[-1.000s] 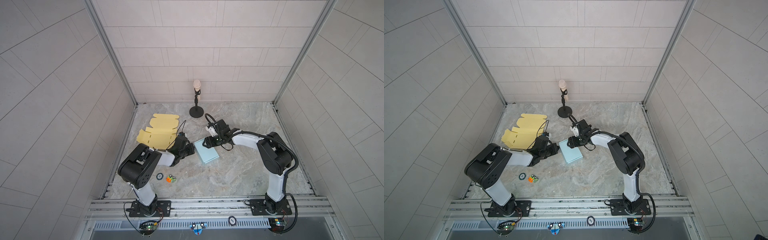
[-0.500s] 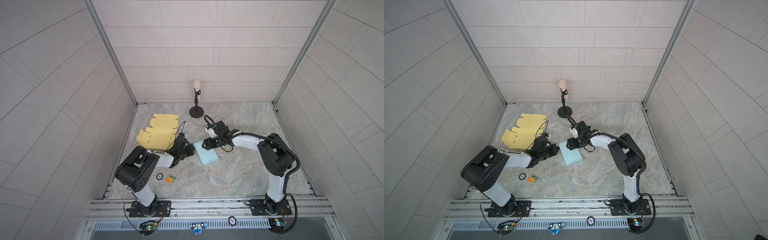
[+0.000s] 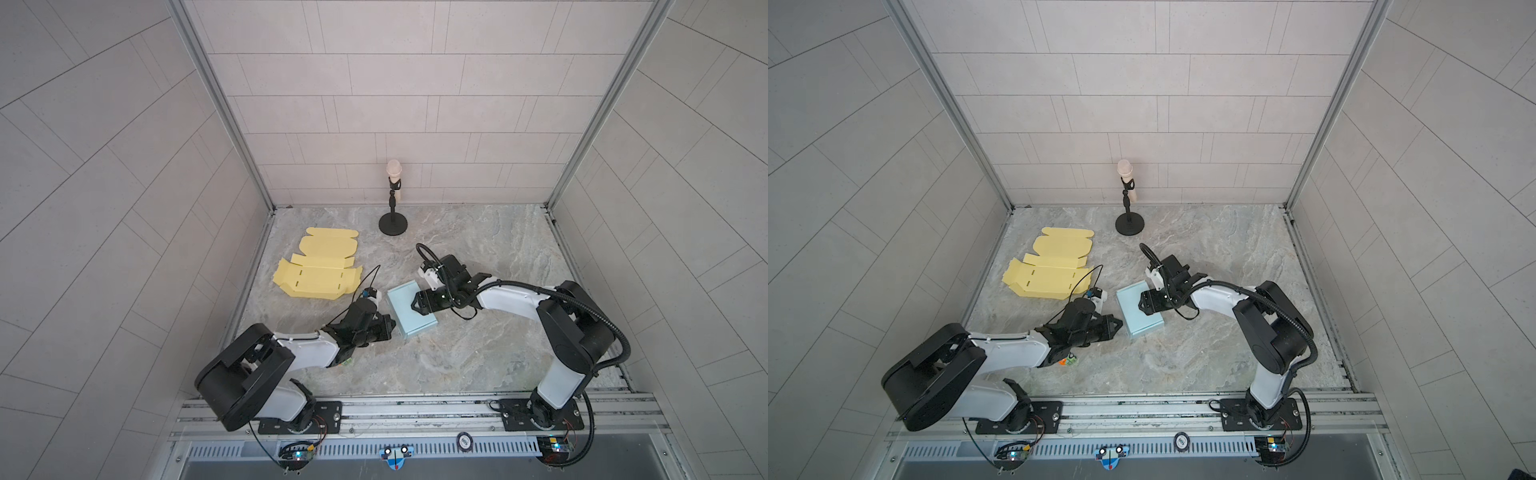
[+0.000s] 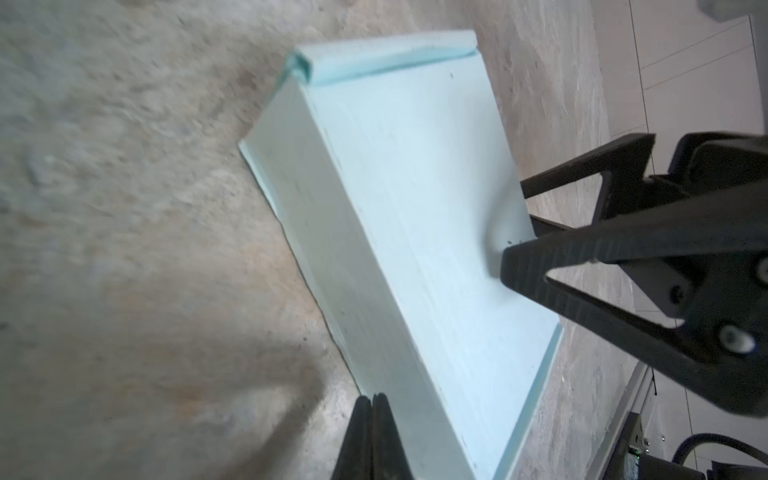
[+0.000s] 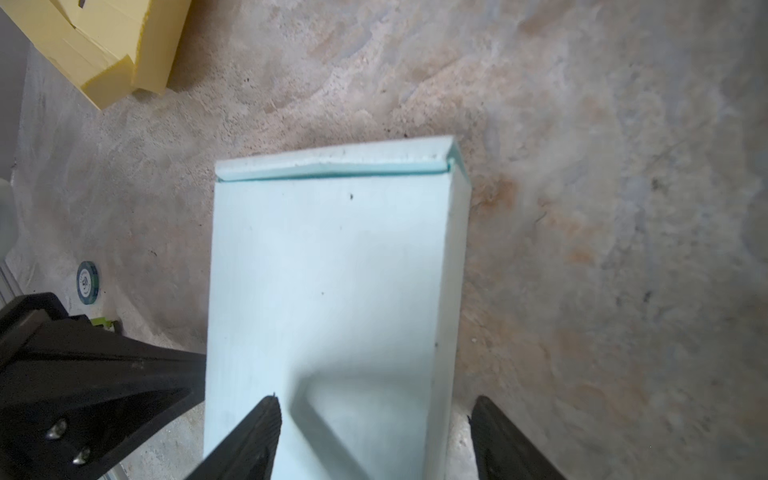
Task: Fold the paper box
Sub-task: 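Press the left gripper against the box side while right gripper grips the lid edge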
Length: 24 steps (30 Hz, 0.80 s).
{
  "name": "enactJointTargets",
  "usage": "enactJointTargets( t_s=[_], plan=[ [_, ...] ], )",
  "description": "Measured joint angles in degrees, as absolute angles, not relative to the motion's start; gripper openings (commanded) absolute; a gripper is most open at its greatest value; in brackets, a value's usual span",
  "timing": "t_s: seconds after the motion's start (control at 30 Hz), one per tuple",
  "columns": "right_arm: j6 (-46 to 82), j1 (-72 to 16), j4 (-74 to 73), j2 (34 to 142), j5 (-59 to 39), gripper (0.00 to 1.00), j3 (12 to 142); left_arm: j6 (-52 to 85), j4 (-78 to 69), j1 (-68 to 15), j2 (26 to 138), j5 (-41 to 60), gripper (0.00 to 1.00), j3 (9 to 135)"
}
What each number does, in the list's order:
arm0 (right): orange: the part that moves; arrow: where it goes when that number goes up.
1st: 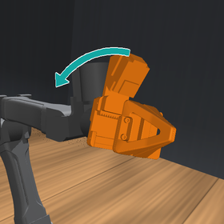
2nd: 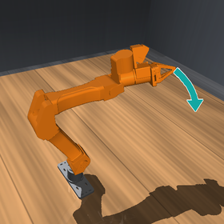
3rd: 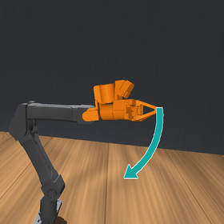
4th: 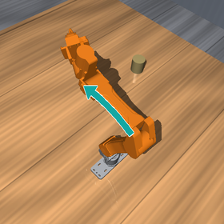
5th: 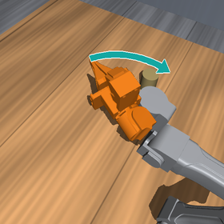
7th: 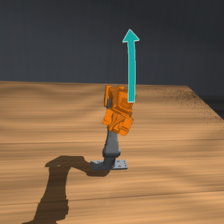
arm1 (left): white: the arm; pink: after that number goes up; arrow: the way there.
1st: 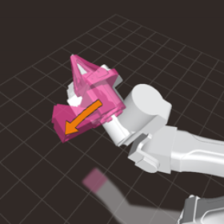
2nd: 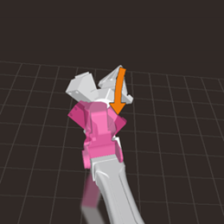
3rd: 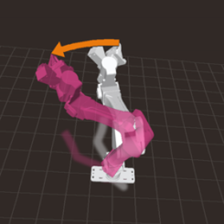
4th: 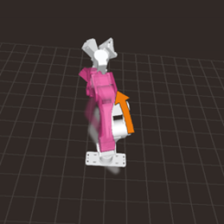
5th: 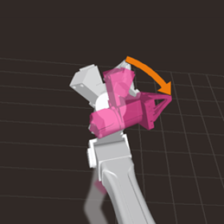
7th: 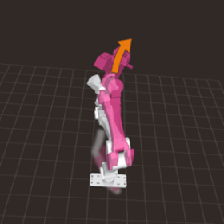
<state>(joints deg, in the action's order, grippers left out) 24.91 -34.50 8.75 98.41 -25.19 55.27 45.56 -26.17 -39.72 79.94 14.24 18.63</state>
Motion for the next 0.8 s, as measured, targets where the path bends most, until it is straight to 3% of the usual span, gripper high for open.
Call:
enactJointTargets(
  t_s=[0.33, 0.8],
  plan=[
    [28.0, -37.1, 5.7, 94.5, -24.5, 0.75, 49.9, 49.2, -26.5, -44.7, 79.4, 11.3, 0.03, 17.6],
    [32.6, -40.0, -0.3, 93.2, -20.1, 0.75, 45.5, 52.6, -32.6, -45.6, 84.2, 10.9, 0.03, 17.0]
  ],
)
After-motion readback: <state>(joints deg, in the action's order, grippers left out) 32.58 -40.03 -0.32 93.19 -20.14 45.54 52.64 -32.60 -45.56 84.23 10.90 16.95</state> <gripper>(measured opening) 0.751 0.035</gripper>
